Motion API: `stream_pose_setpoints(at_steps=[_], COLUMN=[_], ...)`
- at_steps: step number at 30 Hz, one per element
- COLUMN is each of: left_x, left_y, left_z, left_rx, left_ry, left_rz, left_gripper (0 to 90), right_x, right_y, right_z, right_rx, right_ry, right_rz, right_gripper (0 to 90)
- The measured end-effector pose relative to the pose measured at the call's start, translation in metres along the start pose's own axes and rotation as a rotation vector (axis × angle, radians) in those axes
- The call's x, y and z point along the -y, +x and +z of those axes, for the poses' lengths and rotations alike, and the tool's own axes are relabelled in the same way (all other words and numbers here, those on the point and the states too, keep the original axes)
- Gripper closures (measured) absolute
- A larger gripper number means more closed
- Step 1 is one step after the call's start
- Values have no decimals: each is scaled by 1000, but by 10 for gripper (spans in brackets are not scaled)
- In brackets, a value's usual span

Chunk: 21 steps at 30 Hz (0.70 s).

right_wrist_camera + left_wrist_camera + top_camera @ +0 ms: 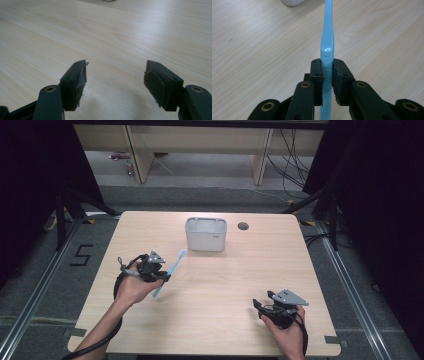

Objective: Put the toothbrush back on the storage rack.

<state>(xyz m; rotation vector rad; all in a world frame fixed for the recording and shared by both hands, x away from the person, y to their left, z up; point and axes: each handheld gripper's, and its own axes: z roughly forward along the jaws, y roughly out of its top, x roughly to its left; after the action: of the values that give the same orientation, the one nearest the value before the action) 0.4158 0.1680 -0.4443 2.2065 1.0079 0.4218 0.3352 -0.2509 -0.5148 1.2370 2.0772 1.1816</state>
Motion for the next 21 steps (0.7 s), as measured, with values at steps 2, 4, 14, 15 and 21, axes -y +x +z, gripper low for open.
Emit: stream_pose_setpoints(at_steps=[2, 4, 14, 15, 21], left_x=[1, 3, 8, 8, 11], left_y=[2, 2, 3, 3, 4], left_z=[-1, -2, -6, -5, -4], left_rx=[0, -14, -31, -30, -25], left_ry=[-20, -57, -225, -229, -313], left_rz=[8, 7, -17, -16, -29], left_gripper=[784, 784, 784, 783, 783], right_x=[0, 0, 0, 0, 0], right_y=[0, 0, 0, 0, 0], right_z=[0, 0, -1, -1, -1], right_rx=[0, 0, 3, 3, 3], right_ry=[0, 0, 10, 10, 10], right_rz=[0, -1, -10, -10, -9], right_gripper=[348, 348, 348, 349, 349])
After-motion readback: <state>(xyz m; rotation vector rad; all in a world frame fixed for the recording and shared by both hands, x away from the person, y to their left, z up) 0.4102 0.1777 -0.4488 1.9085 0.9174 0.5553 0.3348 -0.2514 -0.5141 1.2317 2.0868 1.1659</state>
